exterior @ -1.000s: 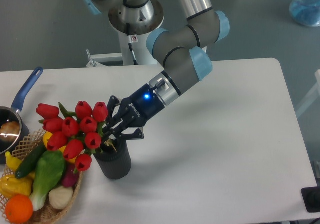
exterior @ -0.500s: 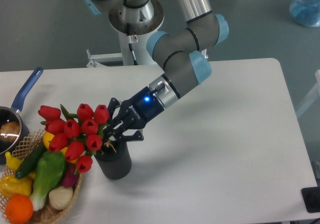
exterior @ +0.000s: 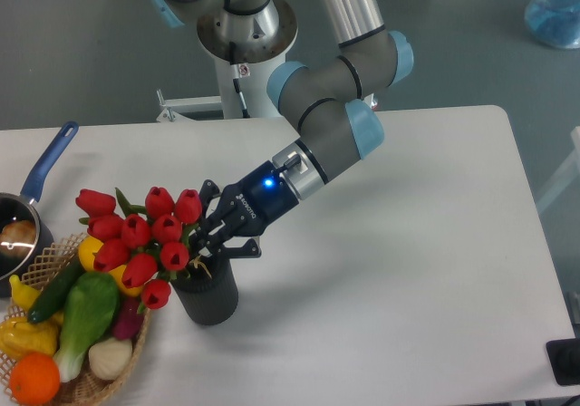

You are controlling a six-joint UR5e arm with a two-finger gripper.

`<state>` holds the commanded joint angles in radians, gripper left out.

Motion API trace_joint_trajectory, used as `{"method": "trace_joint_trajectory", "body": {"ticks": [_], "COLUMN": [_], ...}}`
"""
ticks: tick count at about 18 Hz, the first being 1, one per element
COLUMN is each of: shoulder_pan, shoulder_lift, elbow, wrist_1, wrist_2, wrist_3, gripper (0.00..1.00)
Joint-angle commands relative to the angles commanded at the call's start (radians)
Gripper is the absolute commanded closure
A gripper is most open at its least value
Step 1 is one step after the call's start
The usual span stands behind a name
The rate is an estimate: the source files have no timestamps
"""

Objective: Insert the flowers into the vase
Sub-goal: 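Push the tulip stems further down into the vase, adjusting the bunch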

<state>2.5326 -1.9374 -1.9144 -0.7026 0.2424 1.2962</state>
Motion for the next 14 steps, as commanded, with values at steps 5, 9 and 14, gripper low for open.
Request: {"method": "trace_joint_trajectory", "body": {"ticks": [5,9,14], "shoulder_pan": [0.005,0.006,0.006], "shoulder_lift": [-0.003,-0.003,-0.006], "elbow": [-0.008,-0.009,-0.012], "wrist_1": [0.0,0.0,0.0], "wrist_2": [0.0,0.0,0.0], "wrist_3": [0.0,0.0,0.009], "gripper": [0.85,0.85,0.85]}}
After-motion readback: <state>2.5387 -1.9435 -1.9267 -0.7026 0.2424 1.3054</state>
